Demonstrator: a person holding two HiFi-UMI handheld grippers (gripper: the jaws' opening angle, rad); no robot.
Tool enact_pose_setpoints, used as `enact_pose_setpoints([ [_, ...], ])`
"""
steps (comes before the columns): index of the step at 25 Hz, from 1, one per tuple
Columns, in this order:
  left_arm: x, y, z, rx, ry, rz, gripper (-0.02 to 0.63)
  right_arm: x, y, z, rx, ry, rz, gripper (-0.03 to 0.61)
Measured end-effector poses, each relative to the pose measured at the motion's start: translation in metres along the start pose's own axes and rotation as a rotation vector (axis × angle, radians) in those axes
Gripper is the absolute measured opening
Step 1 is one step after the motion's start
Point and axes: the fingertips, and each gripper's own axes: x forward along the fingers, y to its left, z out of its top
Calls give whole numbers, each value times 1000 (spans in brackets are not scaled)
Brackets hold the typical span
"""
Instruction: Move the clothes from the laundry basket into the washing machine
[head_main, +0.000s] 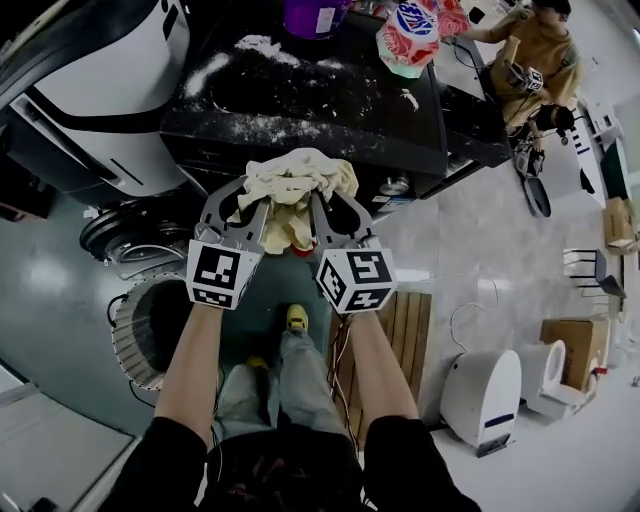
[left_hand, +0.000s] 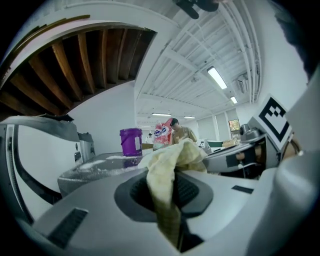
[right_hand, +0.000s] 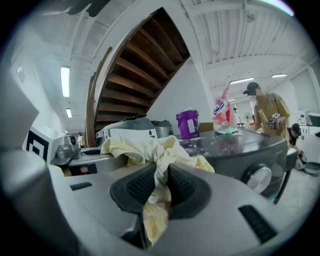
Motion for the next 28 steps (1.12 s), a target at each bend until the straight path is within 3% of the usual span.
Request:
enact_pose_setpoints([
  [9,28,6,-117,3,-17,42,62,47,-22,-115,12,-5,37,66],
  [18,72,5,-236,7,-116,53,61,101,-56,-230,-20,-61,36,66],
  [21,91,-1,-270,35,-128,40,63,121,-75,-257,-23,-56,12,66],
  [28,140,4,-328,14,-133,62,63,159,-119,-303,-41,-76,-53,66],
])
